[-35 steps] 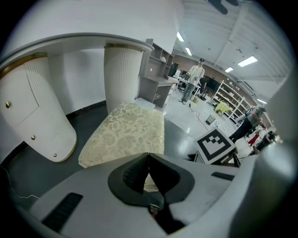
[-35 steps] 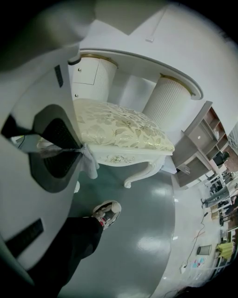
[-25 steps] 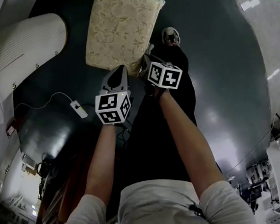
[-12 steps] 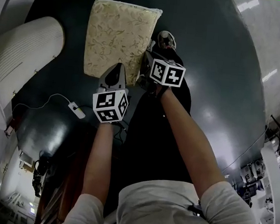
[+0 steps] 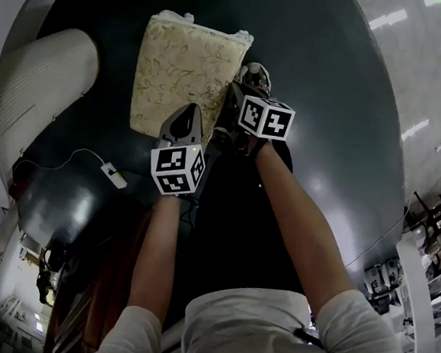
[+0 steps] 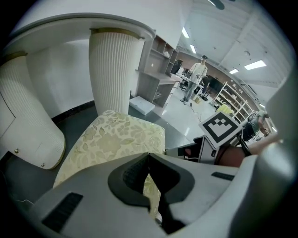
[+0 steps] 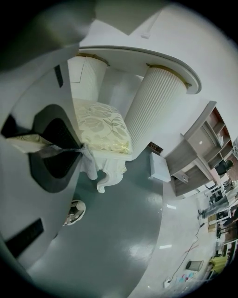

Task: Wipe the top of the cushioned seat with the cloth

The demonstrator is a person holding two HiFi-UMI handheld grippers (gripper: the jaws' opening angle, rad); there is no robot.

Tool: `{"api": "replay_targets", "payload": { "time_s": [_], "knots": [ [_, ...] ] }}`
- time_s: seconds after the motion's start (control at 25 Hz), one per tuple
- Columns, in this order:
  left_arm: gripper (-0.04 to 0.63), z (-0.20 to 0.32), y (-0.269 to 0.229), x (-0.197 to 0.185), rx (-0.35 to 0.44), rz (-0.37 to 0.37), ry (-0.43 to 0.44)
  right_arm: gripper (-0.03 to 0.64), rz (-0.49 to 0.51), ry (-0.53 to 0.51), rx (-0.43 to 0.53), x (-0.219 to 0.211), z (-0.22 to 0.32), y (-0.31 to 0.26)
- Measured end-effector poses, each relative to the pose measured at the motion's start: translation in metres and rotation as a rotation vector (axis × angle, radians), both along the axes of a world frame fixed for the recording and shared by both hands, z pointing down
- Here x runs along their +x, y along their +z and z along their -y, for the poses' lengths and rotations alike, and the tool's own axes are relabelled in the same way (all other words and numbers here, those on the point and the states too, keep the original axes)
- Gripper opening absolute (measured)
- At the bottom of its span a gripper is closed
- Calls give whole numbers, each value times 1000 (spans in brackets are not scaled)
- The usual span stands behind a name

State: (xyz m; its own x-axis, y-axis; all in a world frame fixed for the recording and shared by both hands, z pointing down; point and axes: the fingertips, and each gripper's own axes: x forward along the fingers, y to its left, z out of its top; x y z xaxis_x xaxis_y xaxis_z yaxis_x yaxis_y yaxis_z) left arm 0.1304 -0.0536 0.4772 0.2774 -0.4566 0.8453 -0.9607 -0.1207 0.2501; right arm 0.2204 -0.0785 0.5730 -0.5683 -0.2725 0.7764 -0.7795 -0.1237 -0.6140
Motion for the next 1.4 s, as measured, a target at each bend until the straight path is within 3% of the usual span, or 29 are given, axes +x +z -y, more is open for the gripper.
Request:
{"api": "replay_targets", "payload": {
  "time_s": [0.56, 0.72, 0.96, 1.24, 1.4],
  "knots": [
    [15, 34, 3, -1, -31, -17, -125, 28, -47, -126, 14, 9, 44, -9],
    [15, 54, -12, -6, -4, 2, -163, 28, -40, -194, 14, 8, 65, -20],
    [15, 63, -26, -17, 19, -9, -267, 28, -161, -378, 79, 16, 100, -21],
    [15, 53, -21, -26, 17, -20, -296, 28, -183, -746, 120, 5, 102, -17],
    [15, 47, -8, -38, 20, -38, -332, 28, -260, -964, 176, -3, 108, -19]
  ]
}}
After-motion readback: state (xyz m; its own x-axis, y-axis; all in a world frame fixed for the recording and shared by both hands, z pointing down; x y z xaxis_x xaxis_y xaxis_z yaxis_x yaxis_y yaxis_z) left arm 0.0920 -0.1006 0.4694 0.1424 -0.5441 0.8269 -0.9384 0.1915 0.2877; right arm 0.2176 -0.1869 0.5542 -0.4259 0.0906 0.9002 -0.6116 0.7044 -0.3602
